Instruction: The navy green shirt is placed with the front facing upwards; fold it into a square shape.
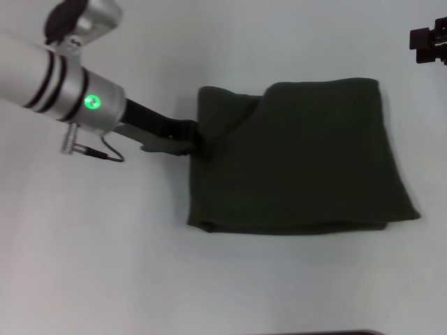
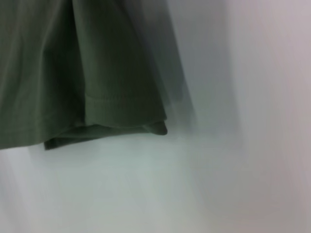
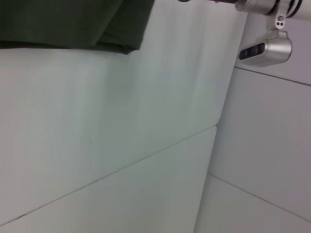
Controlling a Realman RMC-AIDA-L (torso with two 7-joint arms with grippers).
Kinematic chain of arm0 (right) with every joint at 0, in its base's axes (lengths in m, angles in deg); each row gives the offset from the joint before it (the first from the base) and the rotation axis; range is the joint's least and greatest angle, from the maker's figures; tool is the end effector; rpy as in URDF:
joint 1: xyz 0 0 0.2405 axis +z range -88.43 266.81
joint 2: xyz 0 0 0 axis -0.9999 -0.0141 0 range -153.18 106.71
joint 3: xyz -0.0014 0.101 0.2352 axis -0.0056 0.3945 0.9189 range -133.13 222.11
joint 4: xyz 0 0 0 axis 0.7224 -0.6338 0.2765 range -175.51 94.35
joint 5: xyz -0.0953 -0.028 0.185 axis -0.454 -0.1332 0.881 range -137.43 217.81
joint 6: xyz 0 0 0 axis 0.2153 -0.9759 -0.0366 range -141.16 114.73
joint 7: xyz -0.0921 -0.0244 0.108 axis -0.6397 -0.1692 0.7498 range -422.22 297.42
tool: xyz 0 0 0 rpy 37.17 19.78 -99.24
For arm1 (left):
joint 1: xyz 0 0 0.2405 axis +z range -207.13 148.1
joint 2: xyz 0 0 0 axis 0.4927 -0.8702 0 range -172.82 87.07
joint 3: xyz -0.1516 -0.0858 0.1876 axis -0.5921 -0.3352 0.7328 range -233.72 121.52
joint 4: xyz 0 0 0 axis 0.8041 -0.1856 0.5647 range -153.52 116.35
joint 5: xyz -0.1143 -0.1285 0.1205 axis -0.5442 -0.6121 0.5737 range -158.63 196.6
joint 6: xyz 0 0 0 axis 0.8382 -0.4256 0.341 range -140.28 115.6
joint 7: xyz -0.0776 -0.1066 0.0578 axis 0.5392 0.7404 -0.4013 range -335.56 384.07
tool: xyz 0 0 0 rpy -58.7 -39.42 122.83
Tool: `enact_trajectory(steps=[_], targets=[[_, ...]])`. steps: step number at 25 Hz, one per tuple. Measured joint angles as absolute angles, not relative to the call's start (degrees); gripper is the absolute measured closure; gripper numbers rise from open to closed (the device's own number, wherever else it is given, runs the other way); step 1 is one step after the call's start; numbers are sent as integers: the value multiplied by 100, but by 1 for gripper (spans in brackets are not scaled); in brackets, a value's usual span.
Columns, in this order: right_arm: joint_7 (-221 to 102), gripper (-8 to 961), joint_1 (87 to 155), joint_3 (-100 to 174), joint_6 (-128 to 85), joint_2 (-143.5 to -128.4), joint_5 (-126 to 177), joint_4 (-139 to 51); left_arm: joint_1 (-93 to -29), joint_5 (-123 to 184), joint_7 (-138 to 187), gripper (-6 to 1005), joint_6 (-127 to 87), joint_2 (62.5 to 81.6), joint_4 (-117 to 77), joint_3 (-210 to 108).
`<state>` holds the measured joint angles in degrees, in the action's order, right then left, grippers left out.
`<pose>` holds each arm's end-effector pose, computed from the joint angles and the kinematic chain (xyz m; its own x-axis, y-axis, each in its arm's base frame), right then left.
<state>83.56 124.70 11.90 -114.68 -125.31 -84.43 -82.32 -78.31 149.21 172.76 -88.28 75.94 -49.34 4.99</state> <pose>0.2762 0.3576 0.1365 0.1136 -0.9273 -0.3567 -0.9734 -0.1758 0.1469 -0.2033 0.3740 -0.0681 0.3068 0.9515 0.0243 0.9510 -0.3053 -0.0492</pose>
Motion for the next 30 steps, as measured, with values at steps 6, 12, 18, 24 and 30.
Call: enact_trajectory(steps=[6, 12, 18, 24, 30], targets=[[8371, 504, 12476, 1230, -11403, -12523, -8443, -8223, -7458, 14946, 17339, 904, -9092, 7434, -5315, 241], [8375, 503, 12527, 1233, -11383, -12515, -8448, -8223, -7360, 14953, 17346, 905, -9085, 7353, -5256, 71], [8376, 503, 12540, 1233, -11374, -12523, -8446, -8223, -7149, 14957, 17361, 907, -8954, 7240, -5312, -188], [8374, 503, 12540, 1233, -11340, -12522, -8443, -8224, -7087, 14845, 17367, 741, -8861, 7082, -5496, -588], [8374, 503, 12570, 1232, -11281, -12520, -8443, -8127, -7423, 14896, 17058, 524, -8286, 7417, -5587, -610]])
